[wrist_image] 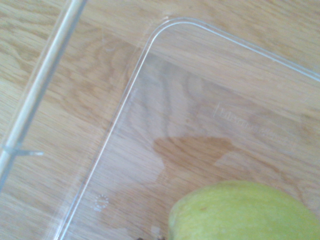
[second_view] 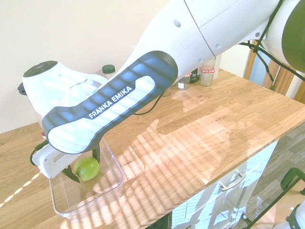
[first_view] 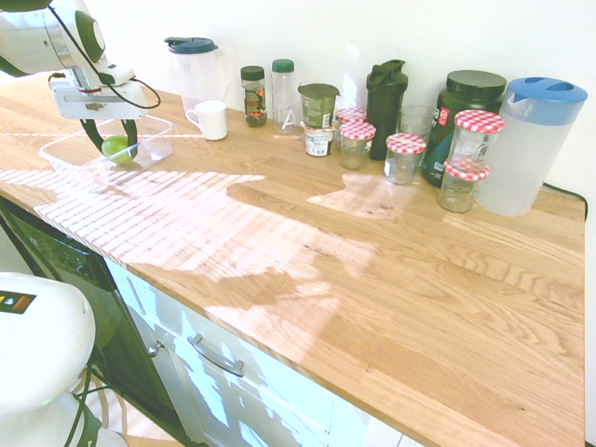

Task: Put the apple into the container

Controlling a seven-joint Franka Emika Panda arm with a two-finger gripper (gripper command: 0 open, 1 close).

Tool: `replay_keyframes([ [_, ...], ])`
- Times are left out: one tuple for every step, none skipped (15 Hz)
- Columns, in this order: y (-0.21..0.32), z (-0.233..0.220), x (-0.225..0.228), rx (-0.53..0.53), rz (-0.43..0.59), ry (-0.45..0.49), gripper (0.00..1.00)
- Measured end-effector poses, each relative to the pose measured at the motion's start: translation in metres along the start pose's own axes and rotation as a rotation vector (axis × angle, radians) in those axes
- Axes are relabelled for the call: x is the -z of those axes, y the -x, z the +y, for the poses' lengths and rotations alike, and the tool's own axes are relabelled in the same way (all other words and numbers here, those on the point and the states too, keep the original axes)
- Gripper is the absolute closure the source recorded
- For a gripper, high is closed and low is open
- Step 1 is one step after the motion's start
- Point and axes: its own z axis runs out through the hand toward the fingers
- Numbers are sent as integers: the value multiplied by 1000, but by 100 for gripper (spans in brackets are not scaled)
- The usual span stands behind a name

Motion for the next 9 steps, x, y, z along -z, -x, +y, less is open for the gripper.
replay_keyframes([
  [-4,-1,16,-12,6,-19,0],
  [-12,1,39,-33,12,-38,0],
  [-27,11,65,-66,21,-50,0],
  [-47,29,86,-106,30,-47,0],
  [-71,54,99,-150,33,-39,0],
  [-94,87,103,-192,37,-25,0],
  [-115,122,101,-234,42,-3,0],
  [-131,156,99,-272,46,15,0],
  [-141,187,98,-307,51,26,0],
])
